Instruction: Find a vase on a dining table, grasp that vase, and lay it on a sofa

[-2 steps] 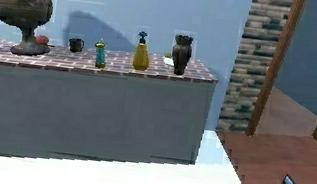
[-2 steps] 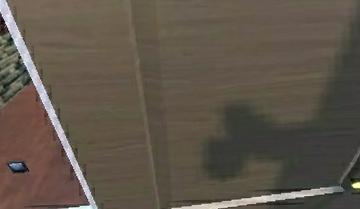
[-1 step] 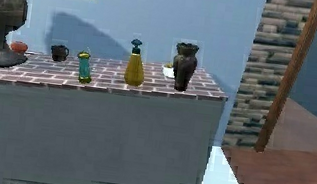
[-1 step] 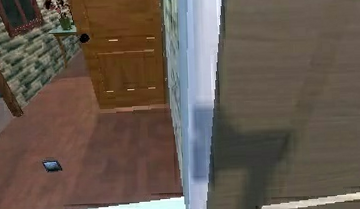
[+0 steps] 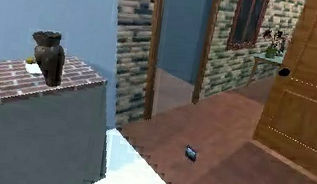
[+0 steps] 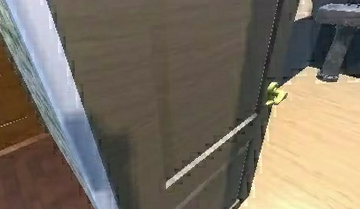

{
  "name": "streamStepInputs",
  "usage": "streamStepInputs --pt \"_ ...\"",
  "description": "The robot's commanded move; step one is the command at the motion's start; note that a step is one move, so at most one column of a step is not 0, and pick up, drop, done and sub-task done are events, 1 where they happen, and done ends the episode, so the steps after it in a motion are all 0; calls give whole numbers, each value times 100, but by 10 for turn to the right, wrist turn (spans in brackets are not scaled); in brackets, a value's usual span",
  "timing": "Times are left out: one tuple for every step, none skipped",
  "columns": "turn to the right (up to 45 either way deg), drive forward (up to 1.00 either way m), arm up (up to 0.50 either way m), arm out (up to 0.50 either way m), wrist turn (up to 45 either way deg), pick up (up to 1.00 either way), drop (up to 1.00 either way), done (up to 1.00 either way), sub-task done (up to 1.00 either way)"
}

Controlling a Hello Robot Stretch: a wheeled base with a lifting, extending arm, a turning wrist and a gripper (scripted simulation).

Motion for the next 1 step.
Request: streamStepInputs --pt "0 100 0 0 0 0 0 0 0"
